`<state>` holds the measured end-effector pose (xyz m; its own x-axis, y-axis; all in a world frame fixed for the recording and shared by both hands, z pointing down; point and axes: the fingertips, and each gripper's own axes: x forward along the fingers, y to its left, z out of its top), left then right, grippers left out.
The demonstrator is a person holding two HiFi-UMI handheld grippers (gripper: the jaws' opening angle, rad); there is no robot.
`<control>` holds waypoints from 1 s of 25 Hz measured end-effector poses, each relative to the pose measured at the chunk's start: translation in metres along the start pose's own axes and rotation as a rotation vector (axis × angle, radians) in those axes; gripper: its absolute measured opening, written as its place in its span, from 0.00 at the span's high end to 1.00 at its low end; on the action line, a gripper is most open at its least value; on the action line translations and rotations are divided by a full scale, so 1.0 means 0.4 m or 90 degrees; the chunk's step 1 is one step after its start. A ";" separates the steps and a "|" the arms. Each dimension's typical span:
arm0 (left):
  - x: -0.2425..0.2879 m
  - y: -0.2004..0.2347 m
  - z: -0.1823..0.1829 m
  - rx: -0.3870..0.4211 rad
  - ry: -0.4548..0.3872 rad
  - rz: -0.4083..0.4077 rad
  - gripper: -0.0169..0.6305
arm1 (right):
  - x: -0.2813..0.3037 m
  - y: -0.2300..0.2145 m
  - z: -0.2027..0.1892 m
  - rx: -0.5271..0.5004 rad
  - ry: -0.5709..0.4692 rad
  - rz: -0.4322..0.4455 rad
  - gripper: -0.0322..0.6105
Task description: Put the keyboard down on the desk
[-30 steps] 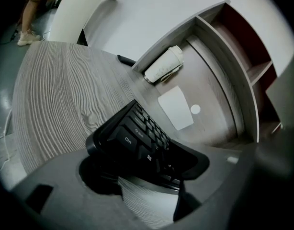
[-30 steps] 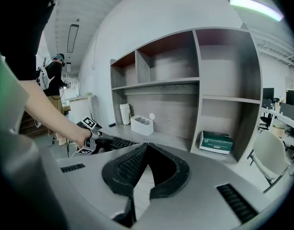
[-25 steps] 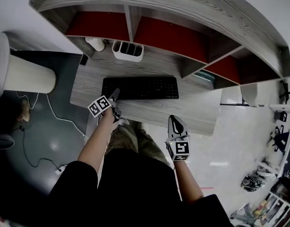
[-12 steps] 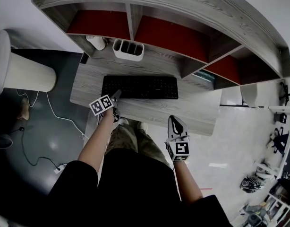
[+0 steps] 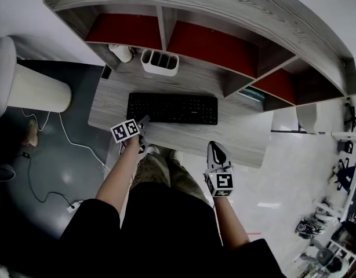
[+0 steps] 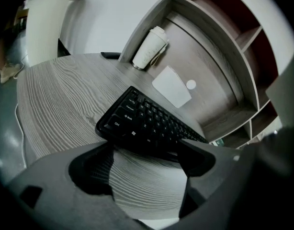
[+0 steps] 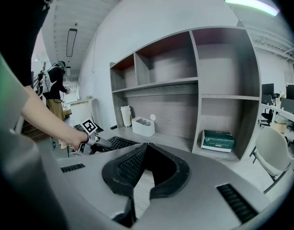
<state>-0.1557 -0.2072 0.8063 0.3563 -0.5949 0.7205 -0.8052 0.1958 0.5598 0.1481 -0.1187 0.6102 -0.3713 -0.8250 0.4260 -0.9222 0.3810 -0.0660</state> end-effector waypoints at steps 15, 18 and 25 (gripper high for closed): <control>-0.134 -0.095 0.013 0.084 -0.077 -0.071 0.35 | 0.030 0.013 0.023 0.058 0.004 0.020 0.93; -0.196 -0.209 0.003 0.162 -0.091 -0.147 0.35 | 0.034 0.019 0.060 0.058 -0.011 0.023 0.93; -0.364 -0.390 0.036 0.223 -0.174 -0.229 0.58 | 0.065 0.039 0.164 0.051 -0.056 0.024 0.93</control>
<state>-0.0888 -0.1624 0.6081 0.5383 -0.7658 0.3518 -0.7820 -0.2984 0.5472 0.1170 -0.1618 0.5610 -0.4106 -0.8456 0.3412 -0.9118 0.3809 -0.1533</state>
